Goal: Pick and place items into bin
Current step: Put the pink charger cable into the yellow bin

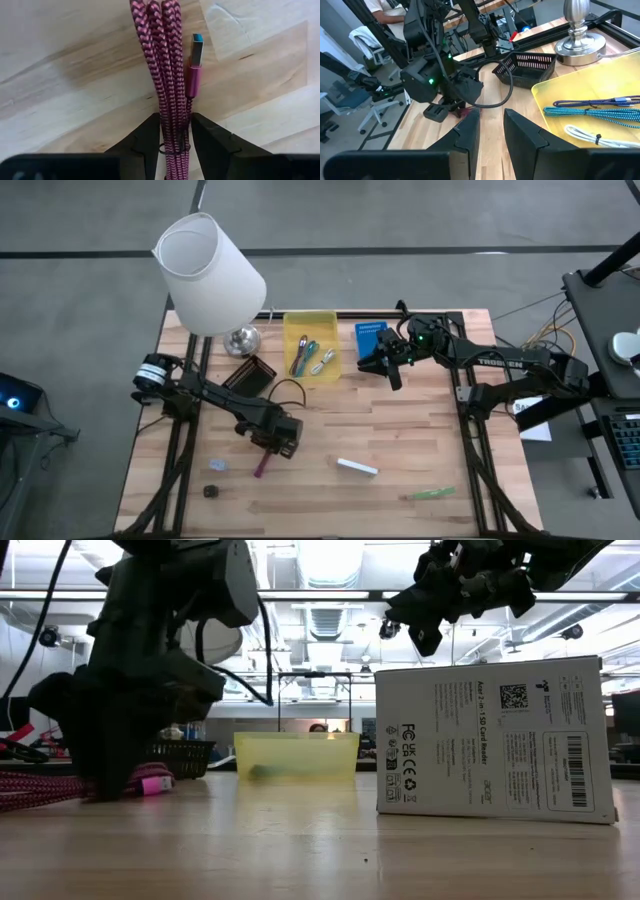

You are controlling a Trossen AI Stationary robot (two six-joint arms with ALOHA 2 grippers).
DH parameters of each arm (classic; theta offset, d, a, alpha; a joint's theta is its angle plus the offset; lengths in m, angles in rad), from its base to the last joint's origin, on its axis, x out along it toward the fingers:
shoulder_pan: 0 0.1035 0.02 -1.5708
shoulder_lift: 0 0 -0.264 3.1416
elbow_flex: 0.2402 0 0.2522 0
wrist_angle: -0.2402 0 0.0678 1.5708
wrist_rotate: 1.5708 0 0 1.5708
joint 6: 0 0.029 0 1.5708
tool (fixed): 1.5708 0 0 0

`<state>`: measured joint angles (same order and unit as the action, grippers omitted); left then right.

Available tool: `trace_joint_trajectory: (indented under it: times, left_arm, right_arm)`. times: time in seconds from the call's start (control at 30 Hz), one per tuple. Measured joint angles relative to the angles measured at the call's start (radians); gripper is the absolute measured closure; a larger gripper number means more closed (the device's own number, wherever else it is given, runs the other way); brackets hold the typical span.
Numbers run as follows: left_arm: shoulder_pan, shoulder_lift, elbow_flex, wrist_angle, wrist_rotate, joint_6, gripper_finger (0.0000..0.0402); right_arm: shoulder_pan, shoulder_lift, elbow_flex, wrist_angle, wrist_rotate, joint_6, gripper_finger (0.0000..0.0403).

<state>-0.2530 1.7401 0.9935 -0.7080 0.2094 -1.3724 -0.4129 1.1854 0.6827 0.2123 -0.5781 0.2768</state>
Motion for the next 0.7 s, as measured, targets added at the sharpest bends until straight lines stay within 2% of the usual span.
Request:
trace_joint_trajectory:
  times: [0.23, 0.37, 0.5, 0.7]
  left_arm:
    - [0.003, -0.005, 0.015, 0.019, -0.014, 0.165, 0.0386]
    - [0.015, -0.019, 0.041, 0.064, -0.063, 0.3, 0.0386]
    - [0.052, -0.021, 0.063, 0.226, -0.101, 0.431, 0.039]
    - [0.138, -0.021, 0.081, 0.469, -0.249, 0.616, 0.0394]
  right_arm:
    - [0.0, 0.0, 0.0, 0.0, 0.0, 0.0, 0.0326]
    - [0.0, 0.0, 0.0, 0.0, 0.0, 0.0, 0.0326]
    - [0.0, 0.0, 0.0, 0.0, 0.0, 0.0, 0.0326]
    - [0.0, 0.0, 0.0, 0.0, 0.0, 0.004, 0.0326]
